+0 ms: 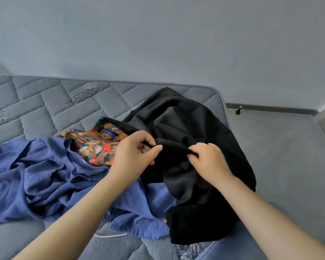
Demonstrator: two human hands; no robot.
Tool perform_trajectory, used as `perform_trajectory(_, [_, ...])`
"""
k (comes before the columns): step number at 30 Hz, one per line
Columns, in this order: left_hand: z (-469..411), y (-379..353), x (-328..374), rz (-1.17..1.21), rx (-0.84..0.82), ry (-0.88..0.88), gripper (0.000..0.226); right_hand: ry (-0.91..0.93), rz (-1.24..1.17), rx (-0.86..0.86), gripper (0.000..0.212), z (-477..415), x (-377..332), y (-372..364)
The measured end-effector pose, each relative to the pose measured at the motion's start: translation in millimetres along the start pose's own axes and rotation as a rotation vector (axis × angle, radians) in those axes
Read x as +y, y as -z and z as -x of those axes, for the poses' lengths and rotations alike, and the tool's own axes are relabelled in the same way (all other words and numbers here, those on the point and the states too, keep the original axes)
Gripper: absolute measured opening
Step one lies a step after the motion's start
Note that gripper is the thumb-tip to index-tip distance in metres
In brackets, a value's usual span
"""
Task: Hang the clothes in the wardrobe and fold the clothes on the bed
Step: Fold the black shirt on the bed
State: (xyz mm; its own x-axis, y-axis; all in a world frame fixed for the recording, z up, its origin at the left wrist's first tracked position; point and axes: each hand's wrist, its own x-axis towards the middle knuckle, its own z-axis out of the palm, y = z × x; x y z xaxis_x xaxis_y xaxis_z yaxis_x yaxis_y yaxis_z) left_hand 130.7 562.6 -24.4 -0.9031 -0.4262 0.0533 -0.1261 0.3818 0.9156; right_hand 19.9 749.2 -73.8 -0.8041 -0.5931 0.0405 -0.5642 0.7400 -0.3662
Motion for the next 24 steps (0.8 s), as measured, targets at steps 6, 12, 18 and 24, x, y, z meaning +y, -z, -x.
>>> perform_trajectory(6, [-9.2, -32.9, 5.0, -0.119, -0.038, -0.22, 0.047, -0.476, -0.009, -0.07, 0.015, 32.9, 83.9, 43.0])
perform_trajectory(12, [-24.8, -18.9, -35.0, -0.607, 0.096, -0.136, 0.102, -0.392, -0.167, -0.167, 0.056, 32.8, 67.3, 45.8])
perform_trajectory(18, [-42.1, -0.8, -49.7, -0.458, -0.043, -0.005, 0.045, -0.013, -0.186, -0.125, 0.078, 5.7, -4.9, 44.9])
perform_trajectory(24, [-36.8, -1.2, -36.3, -0.402, -0.049, -0.265, 0.013, 0.031, -0.117, -0.053, 0.031, -4.0, -14.0, 47.4])
